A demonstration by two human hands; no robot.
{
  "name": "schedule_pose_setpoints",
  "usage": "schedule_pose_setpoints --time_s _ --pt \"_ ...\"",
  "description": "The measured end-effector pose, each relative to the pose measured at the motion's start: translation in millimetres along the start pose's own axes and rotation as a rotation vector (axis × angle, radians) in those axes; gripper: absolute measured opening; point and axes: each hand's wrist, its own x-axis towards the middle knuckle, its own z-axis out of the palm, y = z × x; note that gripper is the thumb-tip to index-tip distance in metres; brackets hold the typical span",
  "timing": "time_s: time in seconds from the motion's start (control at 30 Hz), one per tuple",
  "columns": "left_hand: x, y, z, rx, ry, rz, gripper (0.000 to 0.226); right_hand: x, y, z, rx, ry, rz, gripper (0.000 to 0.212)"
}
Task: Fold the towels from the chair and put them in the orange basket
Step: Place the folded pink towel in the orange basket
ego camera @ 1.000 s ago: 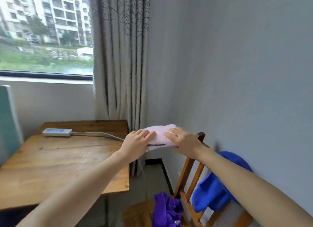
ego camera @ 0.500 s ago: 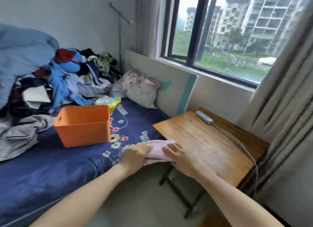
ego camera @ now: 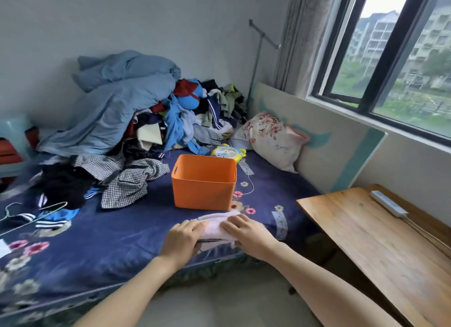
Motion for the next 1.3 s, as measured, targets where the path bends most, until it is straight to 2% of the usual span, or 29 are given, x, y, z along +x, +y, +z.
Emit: schedule_pose_setpoints --time_s 0.2,0.5,0.73,0.93,1.07,1.13,1.2,1.3 --pt "-2 -83 -20 0.034 -0.003 -0.060 0.080 89 -22 15 0.003 0.022 0.032 0.049" --pt "-12 -115 12 -0.056 -0.091 -0.157 0.083 120 -17 47 0.044 -0.098 0.007 0.055" --pt "19 -123 43 -0.060 -0.128 -0.140 0.083 129 30 71 0.078 -0.128 0.019 0.052" --pt "91 -136 71 -0.001 -0.102 -0.136 0.085 156 106 85 0.133 -0.003 -0.023 0.064" --pt "128 -139 94 -0.005 -0.131 -0.180 0.087 169 151 98 0.174 0.016 -0.032 0.059" --pt "141 -139 109 -0.016 -0.138 -0.195 0.087 175 170 105 0.174 0.020 -0.078 0.065" --pt "144 -141 118 -0.036 -0.159 -0.231 0.086 180 183 116 0.202 -0.010 -0.075 0.069" --pt "145 -152 133 -0.044 -0.213 -0.277 0.084 190 195 141 0.254 -0.105 -0.078 0.061"
